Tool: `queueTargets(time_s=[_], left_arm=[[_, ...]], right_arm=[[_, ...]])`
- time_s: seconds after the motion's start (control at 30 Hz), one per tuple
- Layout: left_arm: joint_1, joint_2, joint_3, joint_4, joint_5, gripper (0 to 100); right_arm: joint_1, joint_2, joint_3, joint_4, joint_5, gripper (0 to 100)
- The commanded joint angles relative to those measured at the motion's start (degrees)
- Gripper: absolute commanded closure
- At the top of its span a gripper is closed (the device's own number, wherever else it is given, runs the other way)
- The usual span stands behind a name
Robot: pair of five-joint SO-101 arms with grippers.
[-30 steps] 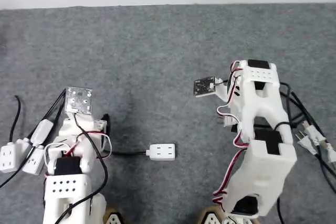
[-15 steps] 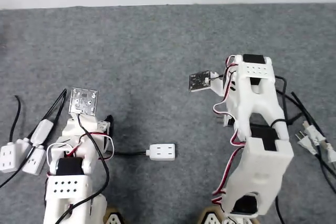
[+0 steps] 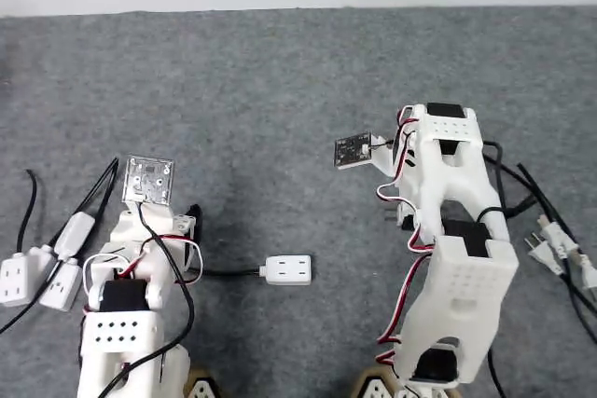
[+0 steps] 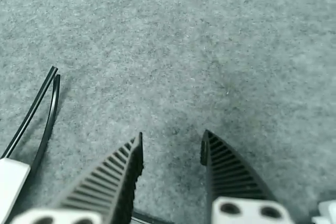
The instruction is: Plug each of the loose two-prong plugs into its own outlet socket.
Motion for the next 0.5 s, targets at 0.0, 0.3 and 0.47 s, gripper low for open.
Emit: queueTargets(time_s=[0.0, 0.3, 0.47], left_arm=[[0.26, -0.79, -0.31, -1.85, 0.44, 83], [0.35, -0.70, -0.31, -1.85, 0.44, 83], [0.35, -0.62, -0.31, -1.85, 0.44, 83]], right_arm=[[0.84, 1.71, -1.67, -2.68, -0.26, 80.8], [2.42, 1.80, -1.41, -2.07, 1.93, 81.1], [2.07, 2.07, -1.41, -2.15, 1.85, 81.3]])
